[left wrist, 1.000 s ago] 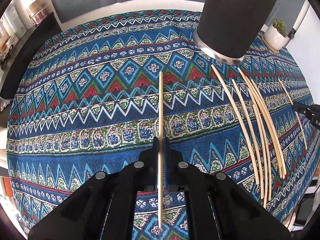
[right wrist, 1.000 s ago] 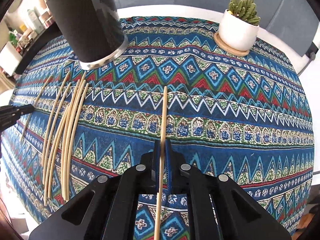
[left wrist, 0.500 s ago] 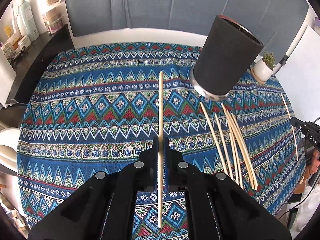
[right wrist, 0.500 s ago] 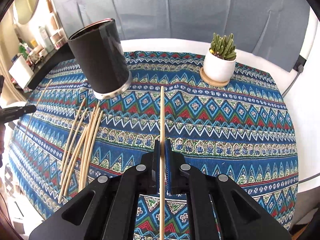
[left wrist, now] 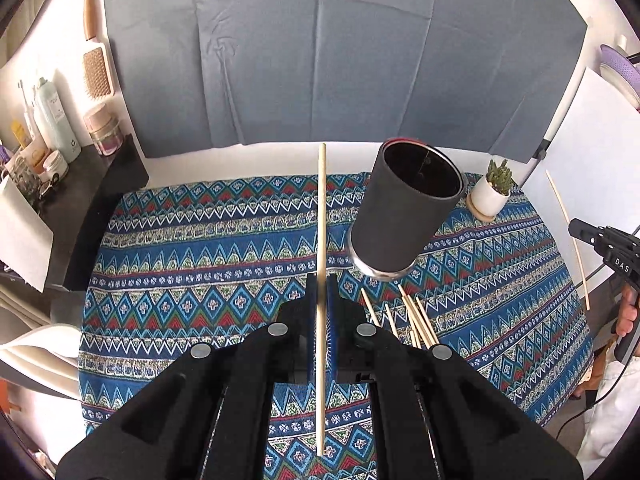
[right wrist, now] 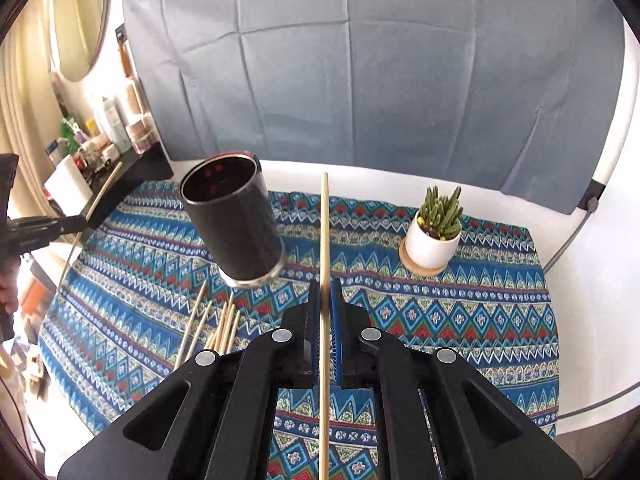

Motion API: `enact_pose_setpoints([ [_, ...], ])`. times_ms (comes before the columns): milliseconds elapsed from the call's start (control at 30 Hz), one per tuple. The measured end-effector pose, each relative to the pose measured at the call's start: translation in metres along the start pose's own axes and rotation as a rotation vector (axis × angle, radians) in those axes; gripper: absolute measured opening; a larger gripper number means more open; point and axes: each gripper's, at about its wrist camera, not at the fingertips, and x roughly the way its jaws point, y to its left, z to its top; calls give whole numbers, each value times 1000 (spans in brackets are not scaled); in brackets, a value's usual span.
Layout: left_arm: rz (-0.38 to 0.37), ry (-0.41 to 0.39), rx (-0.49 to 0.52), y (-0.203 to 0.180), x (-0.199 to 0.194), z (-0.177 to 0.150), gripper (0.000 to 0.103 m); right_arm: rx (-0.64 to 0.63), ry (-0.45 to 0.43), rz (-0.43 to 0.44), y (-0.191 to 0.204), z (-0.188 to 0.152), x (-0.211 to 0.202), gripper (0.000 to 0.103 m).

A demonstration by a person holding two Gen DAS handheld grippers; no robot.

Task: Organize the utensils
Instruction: 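Close both tools on their sticks and lift them over the black cup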

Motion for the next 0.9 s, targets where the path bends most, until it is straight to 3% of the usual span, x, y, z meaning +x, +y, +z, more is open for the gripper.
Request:
enact_pose_setpoints([
  [300,-35,-45,2,2,0,54,5,-10,-65,54,6,57,1,5],
  [533,-143,-97,-29,2,13,93,5,13,-145,146,8,98,21,5],
  [700,-236,-224,-43,-6,24,107,5,80,-268,289,9,111,45,5],
  [800,-275,-335,-48,-15,30,109,5,153,-379,366,11,111,61,5],
  [900,-344,-495,-44,-27,33,103,5,213,-439,409,18,116,79,5],
])
